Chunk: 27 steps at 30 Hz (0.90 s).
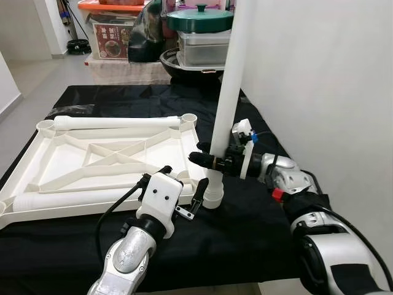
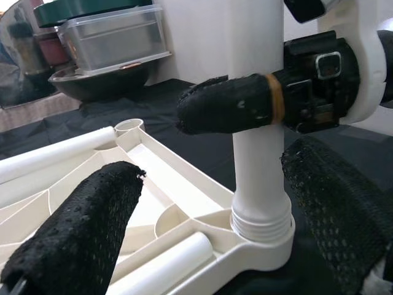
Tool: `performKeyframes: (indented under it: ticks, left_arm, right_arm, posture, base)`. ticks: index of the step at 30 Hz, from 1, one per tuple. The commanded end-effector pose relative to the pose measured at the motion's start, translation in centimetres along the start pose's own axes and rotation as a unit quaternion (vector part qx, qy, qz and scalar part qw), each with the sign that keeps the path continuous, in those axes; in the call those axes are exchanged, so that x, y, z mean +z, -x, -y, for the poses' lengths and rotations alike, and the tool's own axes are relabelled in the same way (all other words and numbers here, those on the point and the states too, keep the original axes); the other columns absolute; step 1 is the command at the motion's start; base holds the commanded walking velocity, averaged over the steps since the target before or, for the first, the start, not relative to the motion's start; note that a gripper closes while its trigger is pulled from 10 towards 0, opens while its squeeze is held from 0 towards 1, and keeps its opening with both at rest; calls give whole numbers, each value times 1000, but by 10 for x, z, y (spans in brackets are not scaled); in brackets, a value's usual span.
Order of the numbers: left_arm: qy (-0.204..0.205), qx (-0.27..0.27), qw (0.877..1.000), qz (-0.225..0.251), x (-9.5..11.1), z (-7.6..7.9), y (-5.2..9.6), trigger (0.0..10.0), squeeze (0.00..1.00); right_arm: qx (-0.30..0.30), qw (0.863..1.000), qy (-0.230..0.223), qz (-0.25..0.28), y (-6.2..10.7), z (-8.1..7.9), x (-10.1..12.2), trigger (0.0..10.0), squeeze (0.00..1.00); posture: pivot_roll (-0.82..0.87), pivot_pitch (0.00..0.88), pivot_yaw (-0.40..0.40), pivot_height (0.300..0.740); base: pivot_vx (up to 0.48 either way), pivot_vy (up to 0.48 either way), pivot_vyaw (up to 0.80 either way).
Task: Building children table
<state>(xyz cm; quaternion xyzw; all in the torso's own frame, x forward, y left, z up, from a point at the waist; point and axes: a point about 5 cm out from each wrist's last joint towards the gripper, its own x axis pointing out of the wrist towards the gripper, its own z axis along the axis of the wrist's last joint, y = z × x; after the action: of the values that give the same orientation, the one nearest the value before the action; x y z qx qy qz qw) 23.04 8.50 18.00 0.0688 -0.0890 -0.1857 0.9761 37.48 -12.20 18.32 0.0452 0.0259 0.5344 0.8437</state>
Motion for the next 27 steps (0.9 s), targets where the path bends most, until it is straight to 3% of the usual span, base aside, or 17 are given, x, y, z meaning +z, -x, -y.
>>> performKeyframes:
  ticks: [1, 3, 4, 5, 6, 7, 9, 10, 12, 13, 15, 17, 20, 21, 24, 25, 27]
  left_arm:
    - [-4, -1, 1000, -5, -2, 0, 1, 10000, 0]
    - [-4, -2, 1000, -8, -4, 0, 2, 10000, 0]
    - [-4, -2, 1000, -8, -4, 0, 2, 10000, 0]
    - [-4, -5, 1000, -9, -5, 1, 2, 10000, 0]
    - [-4, -6, 1000, -9, -5, 1, 2, 10000, 0]
    - [-4, -6, 1000, -9, -5, 1, 2, 10000, 0]
    - [-3, -6, 1000, -9, -5, 1, 1, 10000, 0]
    - [-3, -6, 1000, -9, -5, 1, 1, 10000, 0]
    - [-3, -9, 1000, -7, -6, 2, 0, 10000, 0]
    - [-3, -9, 1000, -7, -6, 2, 0, 10000, 0]
    - [-4, -12, 1000, -6, -5, 3, -1, 10000, 0]
    - [-4, -12, 1000, -6, -5, 3, -1, 10000, 0]
    - [-3, -11, 1000, -5, -5, 4, -1, 10000, 0]
    - [-3, -11, 1000, -6, -6, 4, 0, 10000, 0]
    - [-4, -11, 1000, -7, -6, 4, 1, 10000, 0]
    - [-4, -12, 1000, -8, -6, 4, 1, 10000, 0]
    - [-3, -13, 1000, -9, -7, 5, 2, 10000, 0]
  right_arm:
    - [4, 1000, -6, 9, -8, -2, 2, 0, 0]
    - [-90, 995, 6, 41, -6, 7, 6, 0, 0]
    - [-90, 995, 6, 41, -6, 7, 6, 0, 0]
    - [-217, 974, 21, 56, -5, 15, 4, 0, 0]
    - [-277, 959, 34, 54, -3, 17, 2, 0, 0]
    - [-277, 959, 34, 54, -3, 17, 2, 0, 0]
    - [-370, 927, 45, 44, 4, 22, -3, 0, 0]
    - [-370, 927, 45, 44, 4, 22, -3, 0, 0]
    - [-555, 830, 47, 24, 30, 31, -8, 0, 0]
    - [-555, 830, 47, 24, 30, 31, -8, 0, 0]
    - [-645, 763, 32, 16, 45, 28, -12, 0, 0]
    - [-645, 763, 32, 16, 45, 28, -12, 0, 0]
    - [-665, 747, 4, 20, 41, 20, -16, 0, 0]
    - [-655, 755, -5, 40, 32, 15, -15, 7333, 0]
    - [-646, 760, -10, 66, 22, 11, -13, 7333, 0]
    - [-620, 779, 5, 94, 15, 9, -6, 10000, 1000]
    - [-588, 799, 34, 122, 9, 6, 3, 10000, 1000]
  posture:
    - [137, 0, -66, 740]
    - [131, 0, -64, 740]
    - [131, 0, -64, 740]
    - [126, 0, -60, 740]
    - [126, 0, -60, 740]
    - [126, 0, -60, 740]
    - [120, 0, -55, 740]
    - [120, 0, -55, 740]
    - [116, 0, -51, 740]
    - [116, 0, -51, 740]
    - [115, 0, -53, 740]
    - [115, 0, -53, 740]
    - [116, 0, -54, 740]
    - [118, 0, -54, 740]
    - [118, 0, -54, 740]
    - [117, 0, -51, 740]
    - [113, 0, -49, 740]
  base:
    - [0, 0, 0]
    - [0, 0, 0]
    - [0, 0, 0]
    - [0, 0, 0]
    - [0, 0, 0]
    - [0, 0, 0]
    - [0, 0, 0]
    - [0, 0, 0]
    - [0, 0, 0]
    - [0, 0, 0]
    - [0, 0, 0]
    - [0, 0, 0]
    - [0, 0, 0]
    - [0, 0, 0]
    - [0, 0, 0]
    - [0, 0, 0]
    - [0, 0, 0]
